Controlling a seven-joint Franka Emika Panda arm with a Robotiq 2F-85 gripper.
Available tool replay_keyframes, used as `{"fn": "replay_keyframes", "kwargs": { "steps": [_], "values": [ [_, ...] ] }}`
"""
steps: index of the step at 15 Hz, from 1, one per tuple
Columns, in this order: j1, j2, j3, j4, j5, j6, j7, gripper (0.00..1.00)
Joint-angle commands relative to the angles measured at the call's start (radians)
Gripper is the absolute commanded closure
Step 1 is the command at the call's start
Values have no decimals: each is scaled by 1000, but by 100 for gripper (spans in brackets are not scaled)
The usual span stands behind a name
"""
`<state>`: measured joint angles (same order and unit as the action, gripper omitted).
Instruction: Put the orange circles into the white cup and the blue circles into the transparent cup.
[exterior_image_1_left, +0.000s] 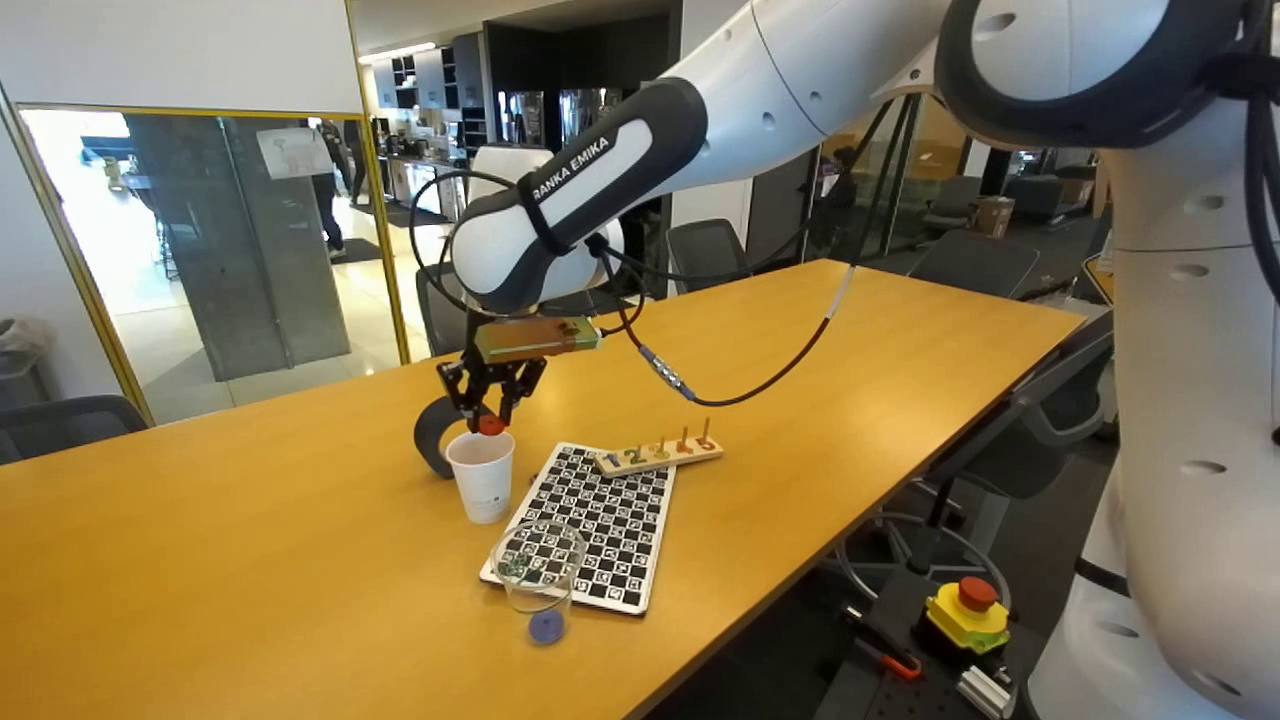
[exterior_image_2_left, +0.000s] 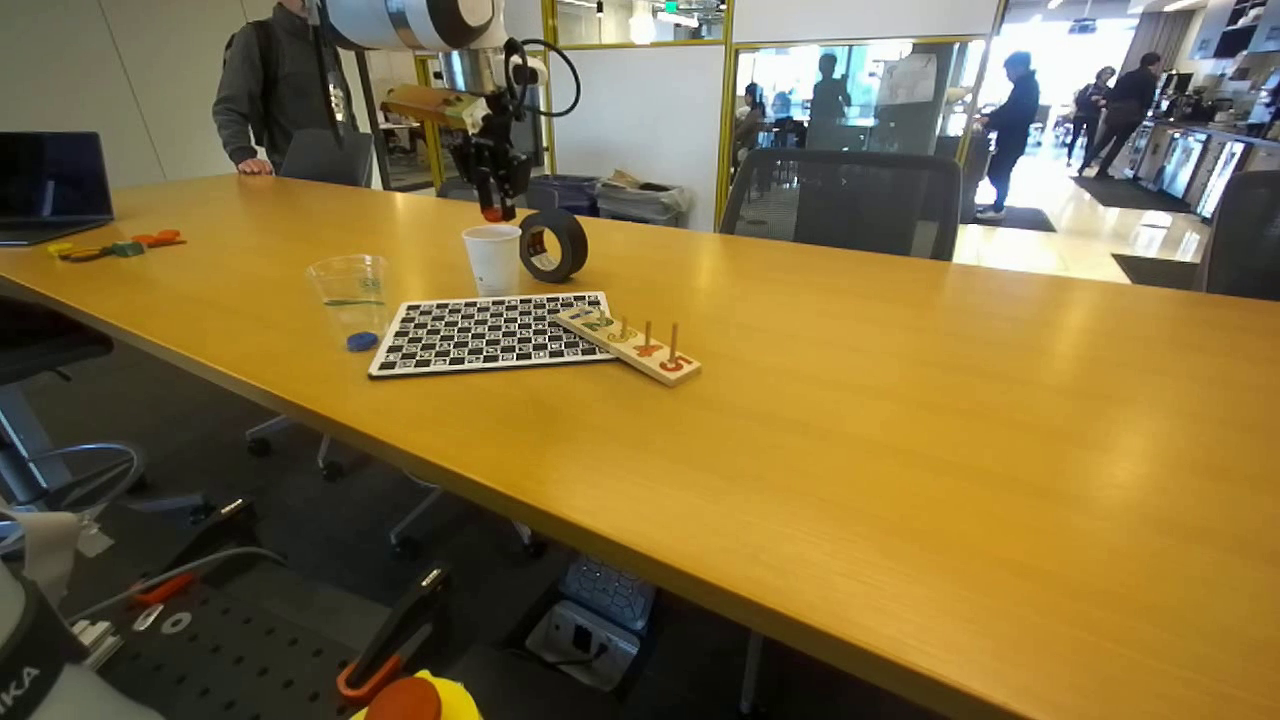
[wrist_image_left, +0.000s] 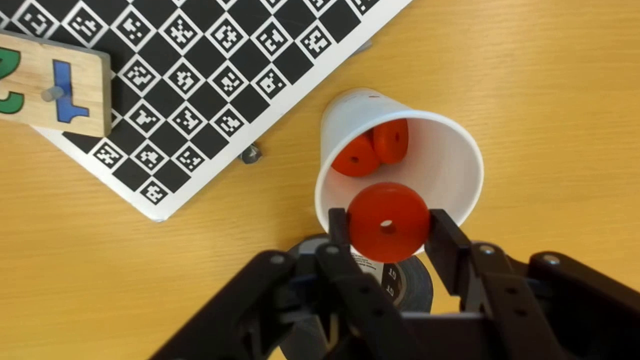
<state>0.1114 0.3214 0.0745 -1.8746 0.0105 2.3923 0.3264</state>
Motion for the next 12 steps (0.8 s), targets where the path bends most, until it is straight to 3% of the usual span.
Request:
{"fn": "replay_keyframes", "kwargs": {
  "steps": [1, 5, 6, 11, 12],
  "values": [
    [16, 67, -6, 108, 4, -71, -26, 81],
    [22, 99, -5, 152, 7, -120, -40, 81],
    [23, 101, -5, 159, 10, -137, -40, 40],
    [36, 2, -29, 70, -36, -221, 2, 1],
    [35, -59, -32, 10, -42, -227, 8, 0]
  ]
}}
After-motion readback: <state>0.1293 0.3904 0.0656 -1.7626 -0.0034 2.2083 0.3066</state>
